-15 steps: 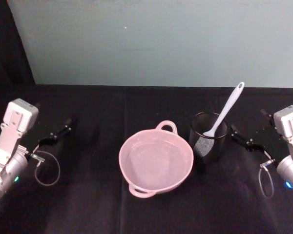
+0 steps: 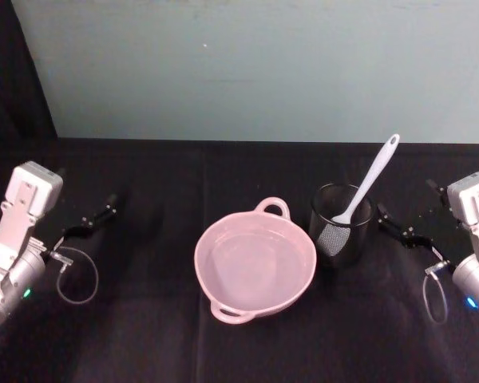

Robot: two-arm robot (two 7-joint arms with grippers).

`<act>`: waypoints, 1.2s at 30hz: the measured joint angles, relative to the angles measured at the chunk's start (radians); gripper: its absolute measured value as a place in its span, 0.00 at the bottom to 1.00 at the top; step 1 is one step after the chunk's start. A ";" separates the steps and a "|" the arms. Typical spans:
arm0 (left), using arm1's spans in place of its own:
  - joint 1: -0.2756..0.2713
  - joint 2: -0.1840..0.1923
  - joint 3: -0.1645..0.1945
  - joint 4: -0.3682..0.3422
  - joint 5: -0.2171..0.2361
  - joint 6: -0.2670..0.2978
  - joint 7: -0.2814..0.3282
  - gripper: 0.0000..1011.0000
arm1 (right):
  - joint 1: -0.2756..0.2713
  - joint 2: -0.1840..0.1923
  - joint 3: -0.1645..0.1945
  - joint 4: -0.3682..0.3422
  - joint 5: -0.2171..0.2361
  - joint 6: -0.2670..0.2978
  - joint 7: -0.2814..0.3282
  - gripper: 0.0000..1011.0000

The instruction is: Use the one hand to pick up the spoon and stir the clear water in the bowl.

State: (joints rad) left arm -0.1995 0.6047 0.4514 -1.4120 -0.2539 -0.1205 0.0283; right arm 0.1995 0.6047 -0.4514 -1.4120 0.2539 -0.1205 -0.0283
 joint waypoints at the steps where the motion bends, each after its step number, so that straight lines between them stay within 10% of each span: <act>1: 0.000 0.000 0.000 0.000 0.000 0.000 0.000 0.99 | 0.000 0.000 0.000 0.000 0.000 0.000 0.000 0.99; 22: 0.000 0.000 0.000 0.000 0.000 0.000 0.000 0.99 | -0.001 0.000 0.001 -0.002 -0.004 0.002 -0.001 0.99; 36: 0.000 0.000 0.000 0.000 0.000 0.000 0.000 0.99 | -0.130 0.041 0.130 -0.141 0.126 0.082 0.052 0.99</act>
State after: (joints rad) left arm -0.1996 0.6047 0.4514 -1.4120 -0.2539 -0.1205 0.0283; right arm 0.0696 0.6460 -0.3213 -1.5526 0.3800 -0.0385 0.0240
